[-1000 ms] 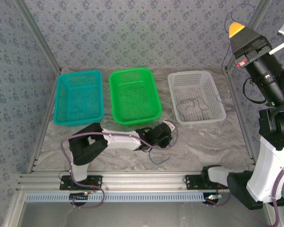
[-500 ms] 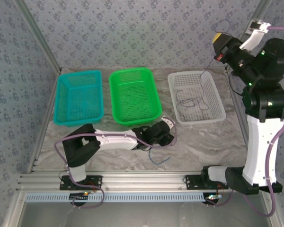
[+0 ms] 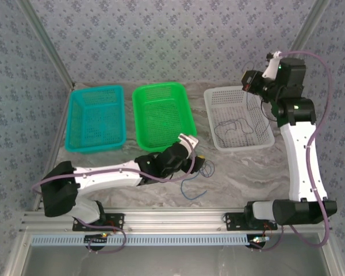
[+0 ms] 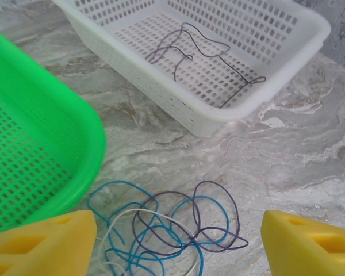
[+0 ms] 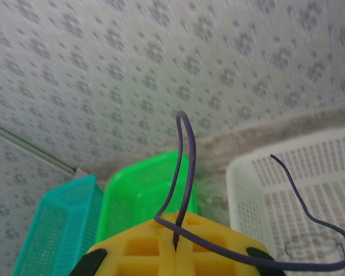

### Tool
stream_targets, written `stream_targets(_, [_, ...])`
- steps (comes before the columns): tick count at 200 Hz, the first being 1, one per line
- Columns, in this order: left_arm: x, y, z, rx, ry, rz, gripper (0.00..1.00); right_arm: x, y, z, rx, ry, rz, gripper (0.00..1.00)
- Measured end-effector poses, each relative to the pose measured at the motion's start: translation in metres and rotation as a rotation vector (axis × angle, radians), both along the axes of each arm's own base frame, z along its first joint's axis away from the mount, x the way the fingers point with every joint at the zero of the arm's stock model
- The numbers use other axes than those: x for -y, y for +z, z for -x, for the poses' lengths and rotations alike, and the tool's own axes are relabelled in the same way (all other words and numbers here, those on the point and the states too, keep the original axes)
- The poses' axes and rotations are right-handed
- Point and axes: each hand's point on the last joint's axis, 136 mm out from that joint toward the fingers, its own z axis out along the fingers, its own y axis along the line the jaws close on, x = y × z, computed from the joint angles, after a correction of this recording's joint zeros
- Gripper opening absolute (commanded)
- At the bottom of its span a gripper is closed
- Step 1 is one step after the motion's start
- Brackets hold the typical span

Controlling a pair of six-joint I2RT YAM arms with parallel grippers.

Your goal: Untangle the cables

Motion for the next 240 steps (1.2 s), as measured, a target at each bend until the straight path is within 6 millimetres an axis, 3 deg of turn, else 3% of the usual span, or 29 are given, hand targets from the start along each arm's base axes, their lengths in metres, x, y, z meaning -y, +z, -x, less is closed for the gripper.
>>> stream_targets(16, [-0.011, 0.005, 0.000, 0.013, 0.020, 0.001, 0.77, 0.002, -0.039, -0.006, -0.090, -0.004, 0.021, 0.00])
stream_targets(49, [-0.032, 0.009, 0.002, 0.025, 0.055, -0.001, 0.78, 0.010, -0.121, -0.011, -0.309, -0.015, 0.077, 0.11])
stream_targets(101, [-0.052, 0.006, 0.005, 0.020, 0.096, -0.008, 0.78, 0.017, -0.210, -0.021, -0.557, 0.004, 0.153, 0.19])
stream_targets(107, [-0.054, 0.006, 0.005, 0.020, 0.100, -0.008, 0.78, 0.017, -0.217, -0.021, -0.578, 0.005, 0.161, 0.25])
stream_targets(126, [-0.058, 0.004, 0.006, 0.015, 0.110, -0.011, 0.79, 0.021, -0.237, -0.023, -0.642, 0.001, 0.186, 0.61])
stream_targets(139, [-0.060, 0.003, 0.006, 0.009, 0.116, -0.012, 0.79, 0.024, -0.246, -0.025, -0.680, -0.002, 0.206, 0.72])
stream_targets(166, [-0.064, -0.003, 0.007, 0.001, 0.124, -0.028, 0.80, 0.030, -0.252, -0.028, -0.709, -0.016, 0.248, 0.75])
stream_targets(186, [-0.070, -0.003, 0.007, 0.000, 0.140, -0.030, 0.80, 0.029, -0.242, -0.022, -0.683, -0.022, 0.259, 0.76])
stream_targets(217, [-0.082, -0.003, 0.008, 0.002, 0.165, -0.026, 0.83, 0.013, -0.217, 0.013, -0.614, 0.017, 0.247, 0.76])
stream_targets(240, [-0.087, -0.001, 0.008, 0.006, 0.180, -0.016, 0.86, -0.020, -0.204, 0.054, -0.553, 0.119, 0.247, 0.71])
